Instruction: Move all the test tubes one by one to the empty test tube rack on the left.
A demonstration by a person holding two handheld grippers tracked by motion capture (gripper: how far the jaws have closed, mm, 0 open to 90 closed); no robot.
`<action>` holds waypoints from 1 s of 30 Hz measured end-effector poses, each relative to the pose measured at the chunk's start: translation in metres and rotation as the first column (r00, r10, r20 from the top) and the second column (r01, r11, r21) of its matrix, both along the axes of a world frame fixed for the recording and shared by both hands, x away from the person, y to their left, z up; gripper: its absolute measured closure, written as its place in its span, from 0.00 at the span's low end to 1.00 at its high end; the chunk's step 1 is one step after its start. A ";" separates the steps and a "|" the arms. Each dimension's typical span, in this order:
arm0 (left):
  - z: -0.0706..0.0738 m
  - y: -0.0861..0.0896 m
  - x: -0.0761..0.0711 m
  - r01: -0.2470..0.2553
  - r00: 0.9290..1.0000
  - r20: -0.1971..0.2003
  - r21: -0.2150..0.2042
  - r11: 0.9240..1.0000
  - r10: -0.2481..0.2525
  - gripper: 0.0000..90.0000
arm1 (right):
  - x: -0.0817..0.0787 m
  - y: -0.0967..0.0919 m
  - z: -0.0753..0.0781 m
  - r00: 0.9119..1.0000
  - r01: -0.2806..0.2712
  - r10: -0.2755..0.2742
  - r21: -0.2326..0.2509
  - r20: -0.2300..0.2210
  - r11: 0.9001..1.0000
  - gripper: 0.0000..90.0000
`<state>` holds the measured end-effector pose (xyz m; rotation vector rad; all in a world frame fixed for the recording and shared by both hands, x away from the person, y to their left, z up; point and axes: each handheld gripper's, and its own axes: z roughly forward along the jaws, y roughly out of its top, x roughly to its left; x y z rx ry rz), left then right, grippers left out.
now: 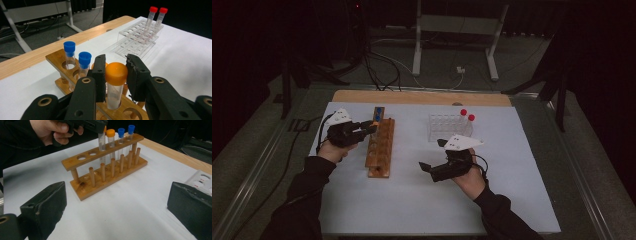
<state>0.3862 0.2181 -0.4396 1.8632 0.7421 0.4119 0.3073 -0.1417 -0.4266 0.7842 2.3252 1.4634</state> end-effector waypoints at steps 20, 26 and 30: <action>-0.008 -0.002 -0.002 0.009 1.000 -0.011 0.031 0.999 -0.009 0.79 | 0.000 0.000 0.000 1.000 -0.008 0.008 -0.004 -0.002 1.000 0.03; -0.008 -0.002 -0.002 0.011 1.000 -0.020 0.038 0.999 -0.010 0.79 | 0.000 0.000 0.001 1.000 -0.006 0.006 -0.002 0.000 1.000 0.02; -0.006 0.000 -0.003 0.018 1.000 -0.023 0.020 1.000 -0.017 0.75 | 0.000 -0.001 0.001 1.000 -0.005 0.005 -0.002 0.000 1.000 0.02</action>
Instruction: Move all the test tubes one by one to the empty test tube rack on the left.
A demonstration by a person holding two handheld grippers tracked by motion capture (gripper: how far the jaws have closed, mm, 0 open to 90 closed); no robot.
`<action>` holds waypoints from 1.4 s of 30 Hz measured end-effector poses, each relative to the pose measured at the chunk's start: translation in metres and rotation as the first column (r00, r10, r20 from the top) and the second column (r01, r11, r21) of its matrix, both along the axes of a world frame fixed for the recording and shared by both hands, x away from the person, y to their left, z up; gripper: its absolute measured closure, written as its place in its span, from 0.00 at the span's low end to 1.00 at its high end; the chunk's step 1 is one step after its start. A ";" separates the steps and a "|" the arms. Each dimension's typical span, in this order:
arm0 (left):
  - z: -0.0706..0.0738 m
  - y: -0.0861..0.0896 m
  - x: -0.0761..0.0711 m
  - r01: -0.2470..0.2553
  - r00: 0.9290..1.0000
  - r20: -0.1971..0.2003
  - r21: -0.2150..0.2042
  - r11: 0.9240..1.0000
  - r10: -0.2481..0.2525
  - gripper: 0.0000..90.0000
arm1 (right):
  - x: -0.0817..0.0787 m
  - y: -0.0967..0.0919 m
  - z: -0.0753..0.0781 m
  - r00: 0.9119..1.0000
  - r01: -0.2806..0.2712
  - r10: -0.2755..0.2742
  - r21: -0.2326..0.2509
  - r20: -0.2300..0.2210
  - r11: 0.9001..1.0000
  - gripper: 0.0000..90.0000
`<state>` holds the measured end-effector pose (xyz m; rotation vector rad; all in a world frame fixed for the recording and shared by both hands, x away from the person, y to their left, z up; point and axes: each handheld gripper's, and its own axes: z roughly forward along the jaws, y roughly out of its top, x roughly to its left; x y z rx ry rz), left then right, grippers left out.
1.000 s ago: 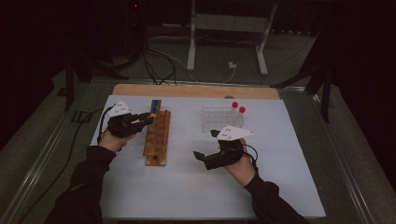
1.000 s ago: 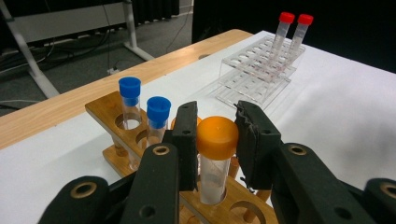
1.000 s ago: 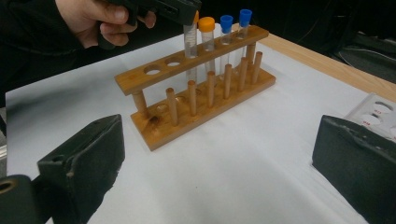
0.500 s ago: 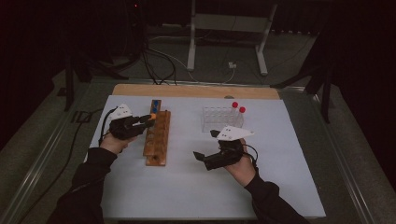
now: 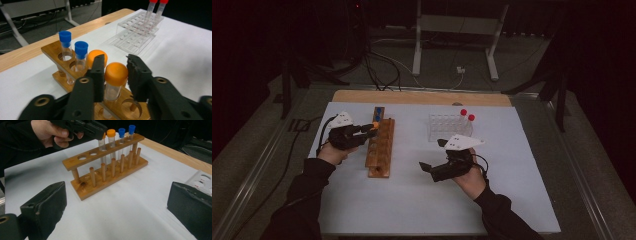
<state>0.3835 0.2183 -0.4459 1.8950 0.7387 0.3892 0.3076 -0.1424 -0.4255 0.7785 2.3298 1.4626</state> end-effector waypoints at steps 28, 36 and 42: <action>0.025 -0.027 -0.052 0.163 0.986 0.058 -0.084 0.983 -0.158 0.03 | 0.023 -0.061 0.022 0.980 0.189 -0.191 0.038 0.056 0.981 0.02; 0.026 -0.029 -0.055 0.166 0.985 0.062 -0.088 0.982 -0.161 0.03 | 0.043 -0.087 0.010 0.957 0.290 -0.290 0.000 0.030 0.957 0.04; 0.025 -0.029 -0.055 0.168 0.985 0.059 -0.085 0.982 -0.163 0.03 | 0.057 -0.100 -0.004 0.926 0.378 -0.377 -0.030 0.022 0.925 0.14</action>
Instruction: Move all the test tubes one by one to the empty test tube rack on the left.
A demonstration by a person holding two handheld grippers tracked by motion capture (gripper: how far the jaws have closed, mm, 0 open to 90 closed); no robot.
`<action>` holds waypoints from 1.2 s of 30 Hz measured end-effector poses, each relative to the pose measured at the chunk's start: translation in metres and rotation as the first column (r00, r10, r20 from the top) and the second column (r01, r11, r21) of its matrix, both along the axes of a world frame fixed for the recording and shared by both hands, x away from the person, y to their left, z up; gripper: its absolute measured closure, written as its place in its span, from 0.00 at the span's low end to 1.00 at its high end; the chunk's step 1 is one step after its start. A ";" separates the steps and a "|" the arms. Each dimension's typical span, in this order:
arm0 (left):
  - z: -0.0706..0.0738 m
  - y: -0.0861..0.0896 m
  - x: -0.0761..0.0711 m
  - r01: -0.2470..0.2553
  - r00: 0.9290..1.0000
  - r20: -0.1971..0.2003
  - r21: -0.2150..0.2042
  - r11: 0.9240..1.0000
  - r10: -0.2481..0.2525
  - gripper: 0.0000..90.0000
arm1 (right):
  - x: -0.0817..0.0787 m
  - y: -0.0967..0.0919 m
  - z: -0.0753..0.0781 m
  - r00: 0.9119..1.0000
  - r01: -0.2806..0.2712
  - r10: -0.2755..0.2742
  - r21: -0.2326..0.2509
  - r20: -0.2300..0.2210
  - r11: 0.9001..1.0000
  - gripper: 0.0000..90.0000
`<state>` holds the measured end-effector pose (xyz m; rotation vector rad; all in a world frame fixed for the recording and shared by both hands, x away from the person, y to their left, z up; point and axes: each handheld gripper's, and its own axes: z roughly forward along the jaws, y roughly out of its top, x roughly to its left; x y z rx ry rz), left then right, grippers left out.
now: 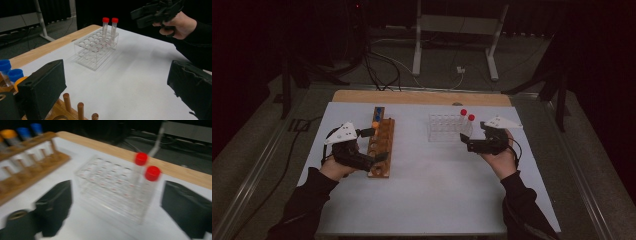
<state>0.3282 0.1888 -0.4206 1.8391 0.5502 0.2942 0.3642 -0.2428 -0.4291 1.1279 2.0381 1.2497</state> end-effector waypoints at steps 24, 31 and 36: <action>-0.002 -0.001 0.002 0.006 1.000 -0.018 0.000 1.000 -0.006 0.03 | 0.051 -0.011 -0.034 0.990 0.090 -0.092 -0.025 -0.103 0.996 0.64; -0.002 -0.001 0.002 0.006 1.000 -0.021 0.000 1.000 -0.006 0.03 | 0.058 -0.006 -0.035 0.990 0.099 -0.103 -0.045 -0.096 0.994 0.75; -0.003 0.000 0.003 0.002 1.000 -0.020 0.003 1.000 -0.002 0.03 | 0.060 -0.002 -0.038 0.989 0.104 -0.112 -0.081 -0.094 0.991 0.82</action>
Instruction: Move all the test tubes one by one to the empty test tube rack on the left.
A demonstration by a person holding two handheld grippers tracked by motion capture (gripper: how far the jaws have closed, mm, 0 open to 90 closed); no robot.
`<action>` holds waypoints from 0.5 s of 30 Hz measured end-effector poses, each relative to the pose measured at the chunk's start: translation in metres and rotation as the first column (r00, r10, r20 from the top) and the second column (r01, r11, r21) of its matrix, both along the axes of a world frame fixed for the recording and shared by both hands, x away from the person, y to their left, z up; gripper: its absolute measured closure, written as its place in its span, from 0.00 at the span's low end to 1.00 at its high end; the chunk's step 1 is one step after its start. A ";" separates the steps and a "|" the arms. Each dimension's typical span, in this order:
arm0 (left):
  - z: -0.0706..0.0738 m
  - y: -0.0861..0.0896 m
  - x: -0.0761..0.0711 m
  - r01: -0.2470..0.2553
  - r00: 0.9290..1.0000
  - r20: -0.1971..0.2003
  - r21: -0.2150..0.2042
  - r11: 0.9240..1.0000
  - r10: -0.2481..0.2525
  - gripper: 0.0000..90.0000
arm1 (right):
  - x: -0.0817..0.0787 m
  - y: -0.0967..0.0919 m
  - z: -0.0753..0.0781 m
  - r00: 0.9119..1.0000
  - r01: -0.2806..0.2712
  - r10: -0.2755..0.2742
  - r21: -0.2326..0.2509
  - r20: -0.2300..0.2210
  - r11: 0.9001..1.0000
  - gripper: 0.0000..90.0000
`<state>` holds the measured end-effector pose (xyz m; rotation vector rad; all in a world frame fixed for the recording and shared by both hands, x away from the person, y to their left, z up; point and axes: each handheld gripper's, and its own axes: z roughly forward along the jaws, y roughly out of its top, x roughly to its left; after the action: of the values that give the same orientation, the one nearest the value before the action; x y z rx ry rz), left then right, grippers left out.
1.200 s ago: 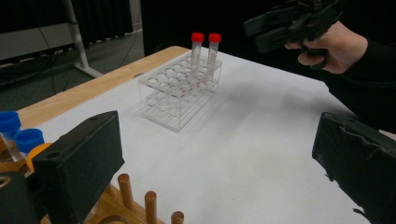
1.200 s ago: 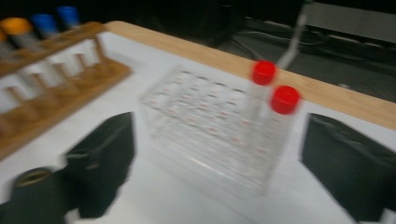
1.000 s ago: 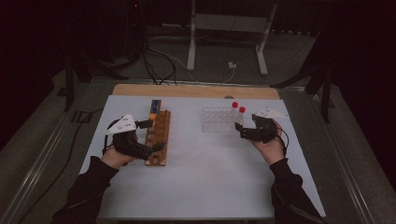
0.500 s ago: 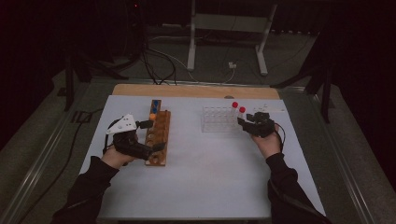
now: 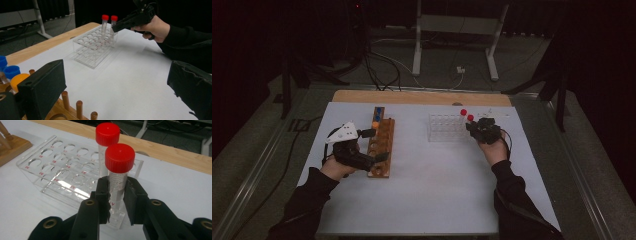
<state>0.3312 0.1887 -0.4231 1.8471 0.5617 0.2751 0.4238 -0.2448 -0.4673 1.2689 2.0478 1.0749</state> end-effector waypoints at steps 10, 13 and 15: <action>-0.001 -0.001 0.000 0.006 1.000 -0.007 -0.004 1.000 -0.006 0.03 | -0.001 -0.001 0.004 1.000 0.003 -0.003 0.000 0.012 1.000 0.83; 0.000 0.000 0.000 0.007 1.000 -0.007 -0.004 1.000 -0.007 0.03 | -0.003 -0.002 0.010 1.000 0.003 -0.003 0.009 0.030 1.000 0.83; 0.000 0.000 0.000 0.007 1.000 -0.009 -0.002 1.000 -0.007 0.03 | -0.004 -0.002 0.014 0.999 0.002 -0.002 0.011 0.040 1.000 0.83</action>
<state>0.3313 0.1882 -0.4233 1.8488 0.5607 0.2617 0.4196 -0.2471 -0.4530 1.2447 2.0129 1.1037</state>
